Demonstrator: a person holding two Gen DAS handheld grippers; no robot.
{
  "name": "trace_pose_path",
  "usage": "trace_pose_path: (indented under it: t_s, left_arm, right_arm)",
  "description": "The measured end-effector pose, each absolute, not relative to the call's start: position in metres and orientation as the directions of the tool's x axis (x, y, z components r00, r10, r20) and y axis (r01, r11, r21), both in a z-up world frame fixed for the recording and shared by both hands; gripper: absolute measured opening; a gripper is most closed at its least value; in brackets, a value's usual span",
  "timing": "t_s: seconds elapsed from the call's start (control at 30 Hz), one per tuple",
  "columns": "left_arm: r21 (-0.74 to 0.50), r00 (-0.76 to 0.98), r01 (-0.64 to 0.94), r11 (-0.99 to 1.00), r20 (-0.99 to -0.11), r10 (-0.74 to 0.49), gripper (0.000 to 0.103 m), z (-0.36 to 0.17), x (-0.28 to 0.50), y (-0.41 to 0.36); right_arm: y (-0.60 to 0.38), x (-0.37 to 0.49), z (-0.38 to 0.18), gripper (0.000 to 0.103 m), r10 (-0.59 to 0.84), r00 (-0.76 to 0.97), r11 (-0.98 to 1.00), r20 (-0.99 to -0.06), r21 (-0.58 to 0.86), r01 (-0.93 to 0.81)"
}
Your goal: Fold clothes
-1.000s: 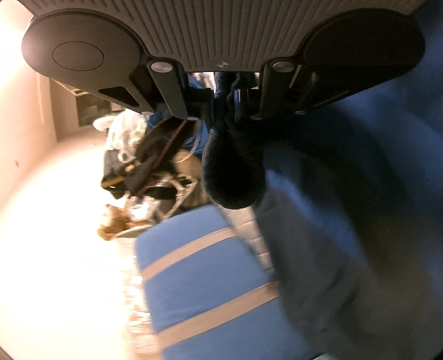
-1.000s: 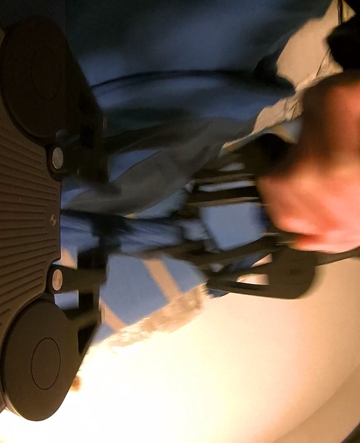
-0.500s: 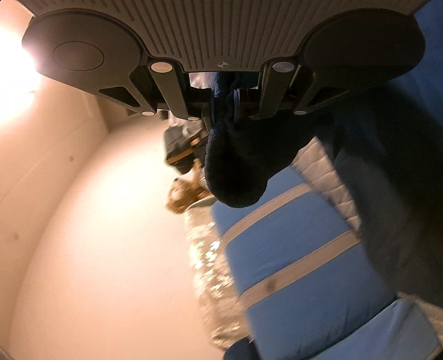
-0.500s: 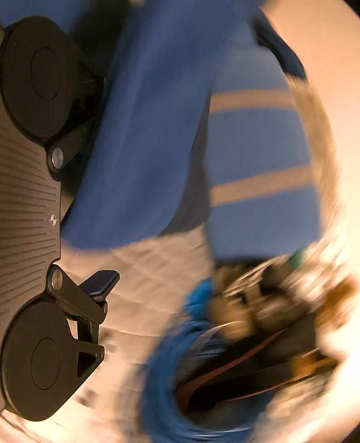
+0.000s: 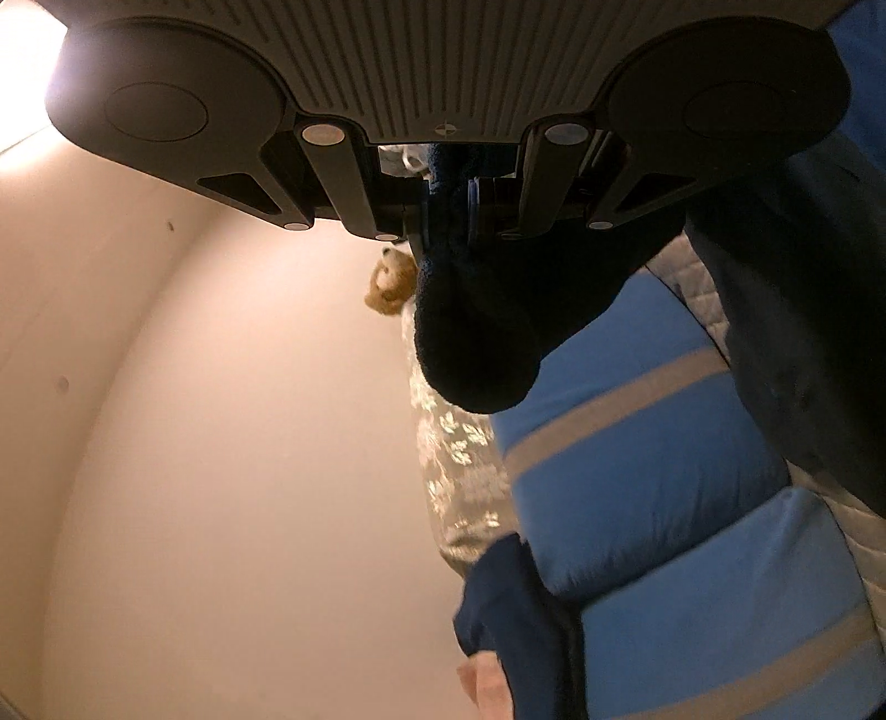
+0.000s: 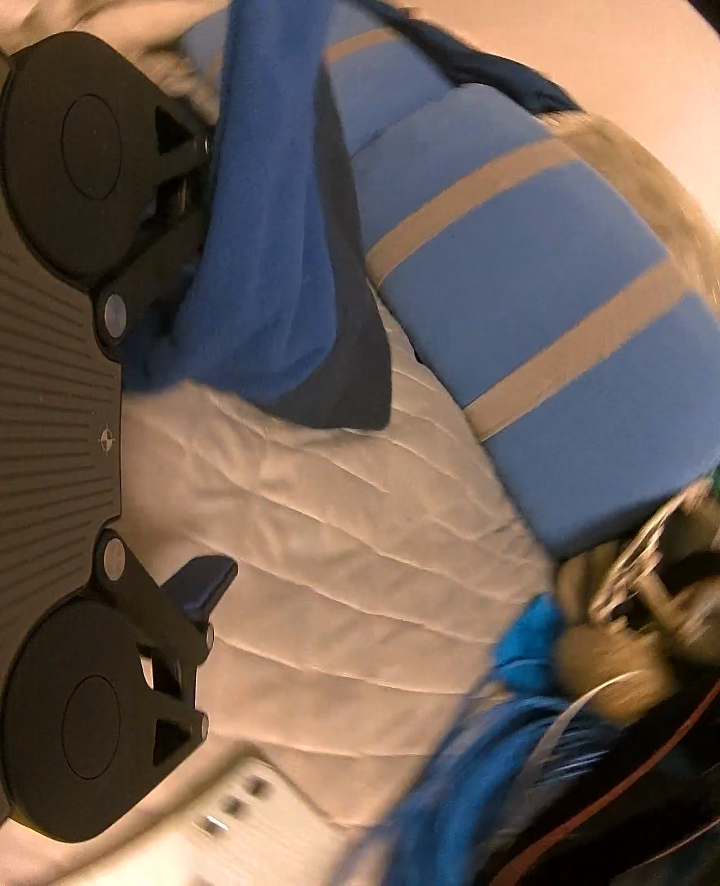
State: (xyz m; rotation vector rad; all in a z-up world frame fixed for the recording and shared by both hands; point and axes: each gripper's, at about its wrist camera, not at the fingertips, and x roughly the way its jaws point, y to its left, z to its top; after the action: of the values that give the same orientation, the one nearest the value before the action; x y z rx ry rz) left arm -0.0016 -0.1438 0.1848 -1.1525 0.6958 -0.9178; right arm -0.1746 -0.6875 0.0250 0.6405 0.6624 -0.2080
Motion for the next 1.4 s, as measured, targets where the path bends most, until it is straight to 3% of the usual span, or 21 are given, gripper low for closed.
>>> trace_pose_path:
  t_s: [0.17, 0.3, 0.5, 0.6, 0.77, 0.83, 1.03, 1.13, 1.23, 1.4]
  left_arm:
    - [-0.966, 0.478, 0.224, 0.131, -0.008, -0.878, 0.011, 0.183, 0.001, -0.144]
    - [-0.966, 0.474, 0.224, 0.129, -0.008, -0.88, 0.011, 0.187, 0.003, -0.144]
    - [-0.971, 0.478, 0.202, 0.13, -0.018, -0.878, 0.011, 0.186, 0.002, -0.14]
    - [-0.974, 0.491, 0.187, 0.124, -0.017, -0.871, 0.011, 0.185, 0.005, -0.134]
    - [-0.975, 0.521, 0.183, 0.128, -0.015, -0.853, 0.011, 0.187, 0.012, -0.115]
    - [-0.974, 0.535, 0.181, 0.133, -0.016, -0.845, 0.011, 0.187, 0.014, -0.105]
    - [-0.971, 0.587, 0.159, 0.177, -0.051, -0.808, 0.011, 0.179, 0.021, -0.06]
    - [-0.968, 0.615, 0.133, 0.214, -0.089, -0.783, 0.011, 0.171, 0.026, -0.038]
    - [-0.962, 0.621, 0.108, 0.249, -0.13, -0.773, 0.011, 0.159, 0.026, -0.025]
    - [-0.954, 0.618, 0.075, 0.291, -0.185, -0.764, 0.011, 0.141, 0.024, -0.005]
  right_arm:
    - [-0.668, -0.188, 0.025, 0.095, 0.022, 0.799, 0.872, -0.601, 0.403, 0.28]
    - [-0.648, -0.203, 0.014, 0.095, 0.09, 0.822, 0.856, -0.562, 0.465, 0.225]
    - [-0.601, -0.185, -0.004, 0.09, -0.033, 0.802, 0.92, -0.597, 0.295, 0.258]
    - [-0.583, -0.173, -0.011, 0.074, -0.106, 0.782, 0.948, -0.614, 0.176, 0.267]
    - [-0.57, -0.177, -0.01, 0.036, -0.15, 0.782, 0.977, -0.605, 0.033, 0.213]
    - [-0.57, -0.183, -0.006, 0.027, -0.156, 0.791, 0.98, -0.592, 0.01, 0.201]
    - [-0.581, -0.192, 0.002, 0.024, -0.154, 0.81, 0.978, -0.566, 0.03, 0.207]
    - [-0.575, -0.191, -0.003, 0.025, -0.183, 0.799, 0.981, -0.573, -0.049, 0.189]
    - [-0.562, -0.188, -0.012, 0.028, -0.228, 0.793, 0.973, -0.565, -0.171, 0.157]
    - [-0.563, -0.188, -0.015, 0.041, -0.247, 0.789, 0.967, -0.563, -0.195, 0.164]
